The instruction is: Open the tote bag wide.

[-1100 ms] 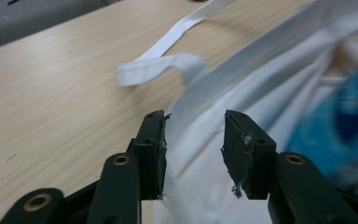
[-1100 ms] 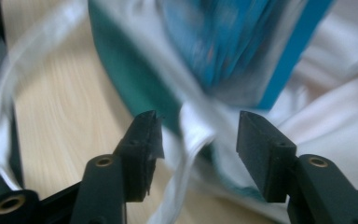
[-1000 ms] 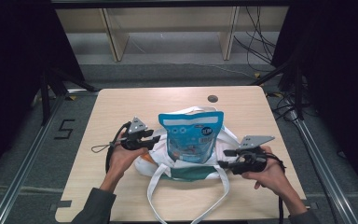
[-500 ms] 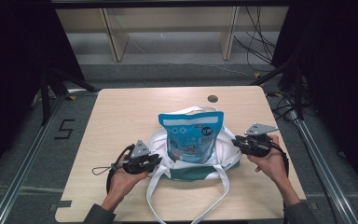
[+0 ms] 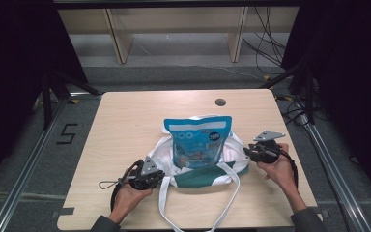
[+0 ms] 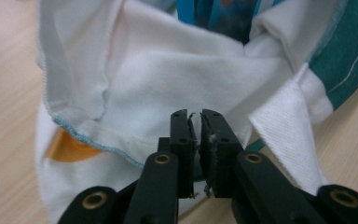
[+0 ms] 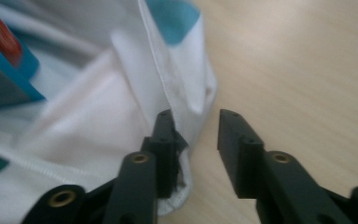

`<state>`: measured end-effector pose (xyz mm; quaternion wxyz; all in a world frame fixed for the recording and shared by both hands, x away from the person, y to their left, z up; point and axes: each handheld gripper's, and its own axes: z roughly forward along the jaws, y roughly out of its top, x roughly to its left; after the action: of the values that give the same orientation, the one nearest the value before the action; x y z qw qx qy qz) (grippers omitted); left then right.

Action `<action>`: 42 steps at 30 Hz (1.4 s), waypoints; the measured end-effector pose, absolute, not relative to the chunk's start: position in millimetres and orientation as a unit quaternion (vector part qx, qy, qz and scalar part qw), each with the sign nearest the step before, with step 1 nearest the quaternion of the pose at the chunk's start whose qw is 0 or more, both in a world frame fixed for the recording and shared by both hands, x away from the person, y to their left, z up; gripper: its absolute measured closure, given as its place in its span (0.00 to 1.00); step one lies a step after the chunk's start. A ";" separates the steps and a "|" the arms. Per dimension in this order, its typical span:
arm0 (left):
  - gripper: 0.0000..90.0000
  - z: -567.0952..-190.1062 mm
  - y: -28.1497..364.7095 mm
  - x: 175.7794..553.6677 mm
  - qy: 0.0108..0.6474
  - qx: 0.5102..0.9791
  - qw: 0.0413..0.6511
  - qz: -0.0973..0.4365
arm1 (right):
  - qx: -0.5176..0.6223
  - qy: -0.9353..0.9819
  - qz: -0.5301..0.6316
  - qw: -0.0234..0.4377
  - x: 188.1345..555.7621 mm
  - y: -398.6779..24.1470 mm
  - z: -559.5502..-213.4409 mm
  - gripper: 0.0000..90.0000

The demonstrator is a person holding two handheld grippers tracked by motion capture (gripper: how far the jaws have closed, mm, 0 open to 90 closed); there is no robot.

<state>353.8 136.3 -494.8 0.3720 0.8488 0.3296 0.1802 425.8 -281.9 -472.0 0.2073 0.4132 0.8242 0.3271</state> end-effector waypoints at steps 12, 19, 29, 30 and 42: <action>0.96 -488.7 134.8 352.2 0.323 0.843 0.392 0.177 | 0.301 0.865 0.370 0.156 380.7 -254.9 -443.2 0.94; 0.96 -507.3 125.2 360.6 0.324 0.854 0.366 0.180 | 0.306 0.885 0.324 0.134 386.1 -244.1 -474.3 0.94; 0.98 -512.4 118.9 369.9 0.316 0.860 0.350 0.194 | 0.310 0.891 0.302 0.139 395.4 -231.1 -492.9 0.95; 0.99 -512.4 119.9 373.4 0.319 0.859 0.347 0.198 | 0.312 0.890 0.303 0.138 396.7 -230.5 -493.4 0.95; 0.98 -513.7 126.3 414.8 0.348 0.844 0.356 0.200 | 0.326 0.880 0.311 0.150 434.2 -223.9 -495.2 0.95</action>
<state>414.8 126.3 -513.7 0.3556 0.8442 0.3480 0.1995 434.2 -223.9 -495.2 0.1500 0.3258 0.8802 0.3107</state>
